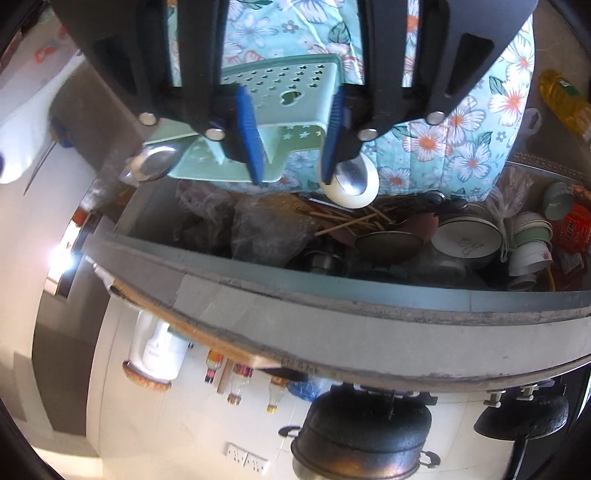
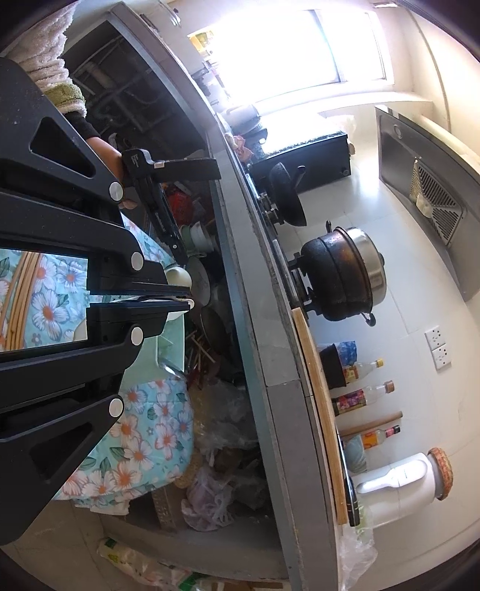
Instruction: Organize utensils
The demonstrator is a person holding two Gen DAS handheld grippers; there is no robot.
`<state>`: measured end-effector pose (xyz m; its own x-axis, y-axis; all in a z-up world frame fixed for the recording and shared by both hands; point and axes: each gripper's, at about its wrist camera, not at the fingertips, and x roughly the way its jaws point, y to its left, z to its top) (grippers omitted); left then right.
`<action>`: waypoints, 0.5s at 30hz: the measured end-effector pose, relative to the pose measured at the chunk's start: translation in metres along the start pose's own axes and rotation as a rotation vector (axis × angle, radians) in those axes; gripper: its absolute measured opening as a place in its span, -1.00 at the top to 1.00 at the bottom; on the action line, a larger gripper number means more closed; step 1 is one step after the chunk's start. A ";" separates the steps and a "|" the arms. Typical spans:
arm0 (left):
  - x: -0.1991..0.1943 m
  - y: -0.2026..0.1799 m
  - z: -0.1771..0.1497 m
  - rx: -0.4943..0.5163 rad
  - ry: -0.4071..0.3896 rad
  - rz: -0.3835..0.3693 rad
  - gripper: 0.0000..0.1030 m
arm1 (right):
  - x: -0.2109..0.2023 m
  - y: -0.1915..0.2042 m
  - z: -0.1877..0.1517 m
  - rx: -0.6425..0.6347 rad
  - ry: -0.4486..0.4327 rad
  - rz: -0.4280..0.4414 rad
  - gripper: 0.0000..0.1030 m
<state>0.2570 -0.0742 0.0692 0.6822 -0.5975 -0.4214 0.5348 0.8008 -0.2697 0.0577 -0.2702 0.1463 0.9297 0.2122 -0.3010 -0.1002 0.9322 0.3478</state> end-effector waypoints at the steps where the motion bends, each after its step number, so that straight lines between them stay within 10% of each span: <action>1: -0.007 0.001 -0.002 -0.003 -0.015 -0.008 0.23 | 0.001 0.000 0.001 0.005 -0.001 0.004 0.98; 15: -0.091 0.001 -0.062 -0.044 0.007 0.001 -0.31 | 0.038 0.008 0.049 0.056 -0.084 0.156 0.98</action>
<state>0.1645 -0.0158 0.0538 0.6792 -0.5963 -0.4279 0.5115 0.8027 -0.3068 0.1096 -0.2694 0.1808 0.9309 0.3256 -0.1656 -0.2278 0.8718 0.4336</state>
